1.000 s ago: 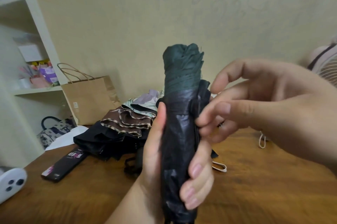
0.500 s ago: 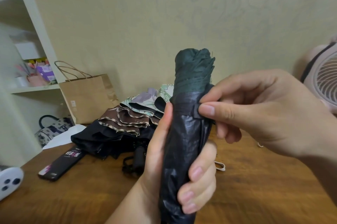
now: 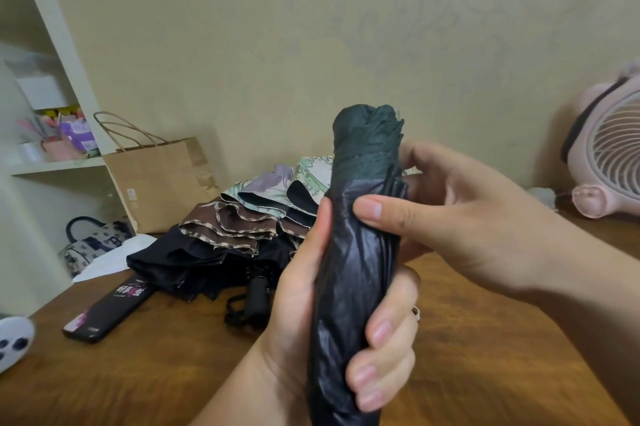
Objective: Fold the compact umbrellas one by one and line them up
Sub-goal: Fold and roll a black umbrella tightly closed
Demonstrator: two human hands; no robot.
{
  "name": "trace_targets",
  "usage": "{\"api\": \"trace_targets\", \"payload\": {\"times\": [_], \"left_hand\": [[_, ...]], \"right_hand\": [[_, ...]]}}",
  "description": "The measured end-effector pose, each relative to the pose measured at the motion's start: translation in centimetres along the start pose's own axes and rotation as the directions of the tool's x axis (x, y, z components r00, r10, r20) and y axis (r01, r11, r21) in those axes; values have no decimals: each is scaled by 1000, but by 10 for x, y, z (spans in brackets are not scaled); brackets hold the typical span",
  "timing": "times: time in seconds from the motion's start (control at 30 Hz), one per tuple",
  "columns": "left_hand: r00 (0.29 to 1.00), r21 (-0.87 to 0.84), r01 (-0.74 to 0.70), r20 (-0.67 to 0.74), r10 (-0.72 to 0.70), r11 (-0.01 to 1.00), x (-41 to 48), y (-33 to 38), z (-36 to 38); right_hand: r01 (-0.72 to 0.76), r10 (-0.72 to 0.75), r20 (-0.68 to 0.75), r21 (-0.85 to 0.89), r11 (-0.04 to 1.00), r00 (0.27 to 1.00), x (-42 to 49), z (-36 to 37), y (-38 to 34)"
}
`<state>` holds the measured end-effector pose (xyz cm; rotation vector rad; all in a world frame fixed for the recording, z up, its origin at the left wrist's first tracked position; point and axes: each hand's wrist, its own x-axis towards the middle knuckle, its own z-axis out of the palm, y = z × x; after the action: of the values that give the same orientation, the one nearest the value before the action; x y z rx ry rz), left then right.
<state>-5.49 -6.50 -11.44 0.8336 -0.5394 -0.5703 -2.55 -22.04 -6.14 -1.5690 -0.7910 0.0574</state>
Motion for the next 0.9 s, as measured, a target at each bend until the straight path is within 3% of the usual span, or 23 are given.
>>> {"api": "trace_targets", "payload": {"times": [0.03, 0.1, 0.2, 0.3, 0.47, 0.67, 0.8, 0.9], "left_hand": [[998, -65, -1, 64, 5, 998, -1, 0, -3], [999, -62, -7, 38, 9, 998, 5, 3, 0], [995, 109, -31, -95, 41, 994, 7, 3, -7], [1000, 25, -27, -12, 28, 999, 1, 6, 1], [955, 248, -52, -271, 121, 967, -3, 5, -3], [905, 207, -107, -386, 182, 972, -2, 11, 3], [815, 141, -228, -514, 268, 963, 2, 15, 3], [662, 138, -325, -673, 329, 936, 1, 25, -9]], "right_hand": [[-1, 1, -14, 2, 1000, 1000, 0, 0, 2], [-5, 6, -30, 34, 999, 1000, 2, -2, 5], [-26, 26, 2, 123, 992, 1000, 3, -5, 7], [-73, 69, 29, 163, 984, 997, 3, -7, 8], [-58, 61, -44, 85, 995, 997, 6, -2, 18], [-169, 167, 34, 49, 984, 985, 7, -2, 19], [-304, 304, 19, -3, 953, 952, 6, 4, 22], [-360, 379, 116, -157, 920, 918, 0, 10, 26]]}}
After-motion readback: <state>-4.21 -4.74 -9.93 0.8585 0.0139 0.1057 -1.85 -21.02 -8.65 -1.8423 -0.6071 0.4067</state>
